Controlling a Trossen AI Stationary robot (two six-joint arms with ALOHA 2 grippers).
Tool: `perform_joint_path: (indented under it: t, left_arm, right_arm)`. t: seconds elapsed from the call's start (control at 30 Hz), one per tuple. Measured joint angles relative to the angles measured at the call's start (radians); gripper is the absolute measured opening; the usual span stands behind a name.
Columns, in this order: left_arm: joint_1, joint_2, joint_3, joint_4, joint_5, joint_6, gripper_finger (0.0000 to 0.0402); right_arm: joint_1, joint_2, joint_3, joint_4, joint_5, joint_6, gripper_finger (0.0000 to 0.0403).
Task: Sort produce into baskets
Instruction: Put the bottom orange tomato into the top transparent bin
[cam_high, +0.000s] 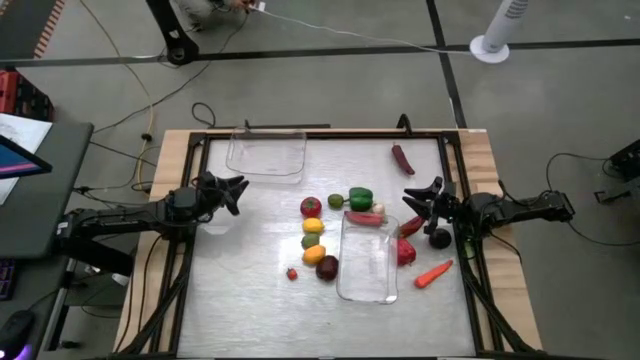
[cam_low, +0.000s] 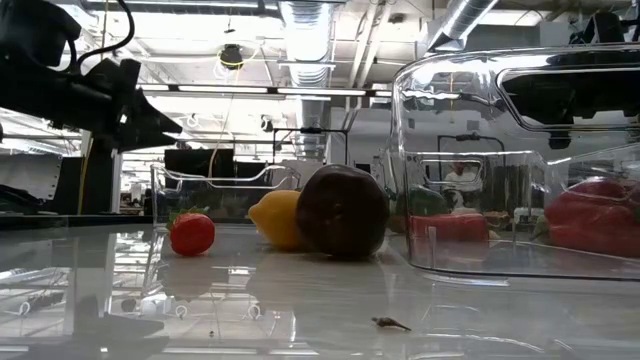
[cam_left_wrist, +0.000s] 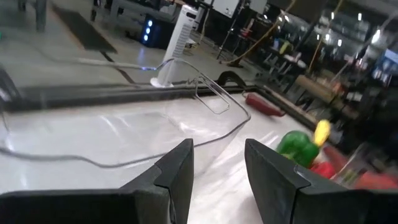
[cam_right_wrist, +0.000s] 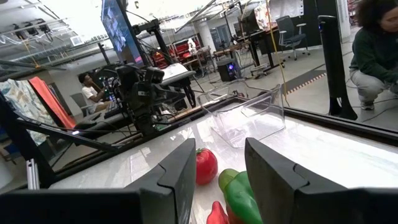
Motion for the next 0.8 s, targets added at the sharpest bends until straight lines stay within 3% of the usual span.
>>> perform_joint_path:
  t: [0.4, 0.57, 0.8]
  left_arm:
    - [0.0, 0.0, 0.0, 0.0, 0.002, -0.068, 0.013]
    - [0.0, 0.0, 0.0, 0.019, 0.066, -0.167, 0.013]
    - [0.0, 0.0, 0.0, 0.046, 0.063, -0.092, 0.013]
  right_arm:
    - [0.0, 0.0, 0.0, 0.0, 0.0, -0.006, 0.0166]
    - [-0.005, 0.0, 0.0, 0.005, 0.0, -0.014, 0.0166]
    - [-0.005, 0.0, -0.001, 0.008, 0.001, -0.016, 0.0166]
